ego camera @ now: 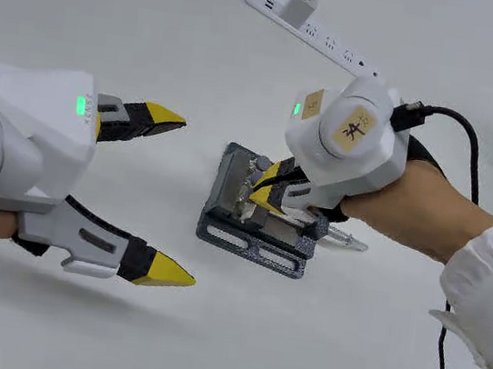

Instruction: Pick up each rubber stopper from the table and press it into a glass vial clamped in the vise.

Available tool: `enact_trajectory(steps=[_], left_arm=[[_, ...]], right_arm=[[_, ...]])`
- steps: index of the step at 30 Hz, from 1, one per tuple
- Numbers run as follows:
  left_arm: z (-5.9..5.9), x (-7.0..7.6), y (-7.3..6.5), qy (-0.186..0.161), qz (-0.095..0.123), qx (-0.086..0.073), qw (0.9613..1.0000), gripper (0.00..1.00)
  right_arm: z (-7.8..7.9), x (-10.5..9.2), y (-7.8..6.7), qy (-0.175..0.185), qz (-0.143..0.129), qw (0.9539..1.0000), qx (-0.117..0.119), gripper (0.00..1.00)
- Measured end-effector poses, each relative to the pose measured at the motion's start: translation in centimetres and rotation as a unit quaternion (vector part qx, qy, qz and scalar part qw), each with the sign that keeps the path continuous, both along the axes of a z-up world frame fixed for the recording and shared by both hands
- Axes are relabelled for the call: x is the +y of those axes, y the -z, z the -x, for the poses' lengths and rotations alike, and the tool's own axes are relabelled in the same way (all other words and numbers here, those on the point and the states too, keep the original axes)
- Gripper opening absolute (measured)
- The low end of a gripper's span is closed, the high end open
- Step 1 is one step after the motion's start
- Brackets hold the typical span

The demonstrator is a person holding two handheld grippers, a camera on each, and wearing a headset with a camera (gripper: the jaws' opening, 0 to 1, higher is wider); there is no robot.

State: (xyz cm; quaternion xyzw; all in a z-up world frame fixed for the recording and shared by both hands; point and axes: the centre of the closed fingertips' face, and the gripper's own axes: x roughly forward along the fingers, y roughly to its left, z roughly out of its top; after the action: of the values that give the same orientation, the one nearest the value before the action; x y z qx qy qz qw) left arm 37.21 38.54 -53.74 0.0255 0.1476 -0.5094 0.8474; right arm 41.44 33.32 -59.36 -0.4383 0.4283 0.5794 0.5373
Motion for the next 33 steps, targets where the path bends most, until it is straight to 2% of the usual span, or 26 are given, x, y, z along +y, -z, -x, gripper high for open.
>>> enact_trajectory(steps=[9, 14, 21, 25, 31, 33], left_arm=[[-0.32, 0.28, -0.18, -0.005, 0.003, -0.002, 1.0, 0.91], [-0.5, 0.34, -0.28, -0.006, 0.003, -0.004, 1.0, 0.9], [-0.62, 0.19, -0.37, -0.006, 0.003, -0.005, 1.0, 0.9], [-0.63, 0.17, -0.39, -0.006, 0.002, -0.005, 1.0, 0.9], [-0.6, 0.05, -0.59, -0.006, 0.001, -0.006, 1.0, 0.89], [-0.49, -0.05, -0.65, -0.005, -0.003, -0.008, 1.0, 0.89]], right_arm=[[-0.08, -0.02, 0.18, -0.008, 0.017, 0.9998, 0.005, 0.0], [0.09, -0.1, 0.25, -0.025, 0.017, 0.9994, -0.019, 0.0], [-0.04, -0.13, 0.32, -0.032, 0.012, 0.9989, -0.031, 0.0], [0.14, -0.13, 0.43, -0.047, 0.02, 0.9978, -0.042, 0.0], [0.05, -0.23, 0.43, -0.052, 0.002, 0.9972, -0.054, 0.0], [-0.11, -0.16, 0.34, -0.038, -0.003, 0.9981, -0.048, 0.0]])
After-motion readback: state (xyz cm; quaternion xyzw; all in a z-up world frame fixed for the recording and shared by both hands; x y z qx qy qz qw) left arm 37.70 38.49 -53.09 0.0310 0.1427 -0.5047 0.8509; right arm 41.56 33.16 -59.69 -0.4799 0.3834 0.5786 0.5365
